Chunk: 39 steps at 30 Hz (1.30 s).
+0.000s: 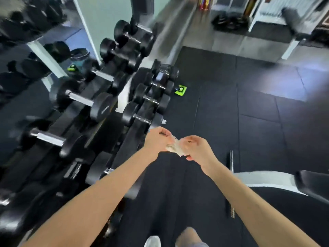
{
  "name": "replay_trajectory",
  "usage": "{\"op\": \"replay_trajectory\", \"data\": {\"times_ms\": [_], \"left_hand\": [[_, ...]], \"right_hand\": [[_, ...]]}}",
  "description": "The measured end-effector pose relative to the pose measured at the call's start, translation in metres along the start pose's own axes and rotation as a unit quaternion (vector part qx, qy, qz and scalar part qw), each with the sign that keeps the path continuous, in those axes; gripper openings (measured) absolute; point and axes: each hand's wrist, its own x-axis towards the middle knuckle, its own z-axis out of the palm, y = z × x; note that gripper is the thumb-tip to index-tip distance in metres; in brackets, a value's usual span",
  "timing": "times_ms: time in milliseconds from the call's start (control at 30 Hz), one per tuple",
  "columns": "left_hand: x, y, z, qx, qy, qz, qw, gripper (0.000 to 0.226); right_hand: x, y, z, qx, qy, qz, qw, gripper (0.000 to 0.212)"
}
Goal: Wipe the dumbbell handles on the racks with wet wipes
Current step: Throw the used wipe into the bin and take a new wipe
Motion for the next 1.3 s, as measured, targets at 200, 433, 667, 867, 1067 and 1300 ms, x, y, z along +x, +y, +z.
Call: {"op": "replay_trajectory", "data": {"times_ms": [200,433,667,867,1067,1300], "left_hand": [[0.141,0.074,0.104,-0.008,-0.032,-0.001,0.999,0.021],[0.293,0.164,0.215,-0.073,-0.047,-0.04,0.995,0.016],[0.445,0.239,0.275,-0.132,-0.033,-0.067,0.988,0.015],[0.599,0.301,0.31,-0.149,-0.03,-0.09,0.984,0.012],[0.736,0.362,0.341,-0.165,0.012,-0.117,0.979,0.014],[0.889,0.398,0.354,-0.237,0.144,-0.151,0.949,0.013]], "right_hand": [[0.148,-0.02,-0.091,-0.032,0.016,-0.058,0.998,0.056],[0.323,-0.063,-0.206,-0.033,0.022,-0.074,0.997,0.036],[0.496,-0.124,-0.272,-0.06,0.002,-0.093,0.994,0.009],[0.663,-0.177,-0.315,-0.026,0.002,-0.054,0.998,0.013],[0.811,-0.223,-0.356,-0.004,-0.02,-0.014,1.0,0.017],[1.004,-0.259,-0.383,-0.01,-0.082,0.024,0.996,0.015]]}}
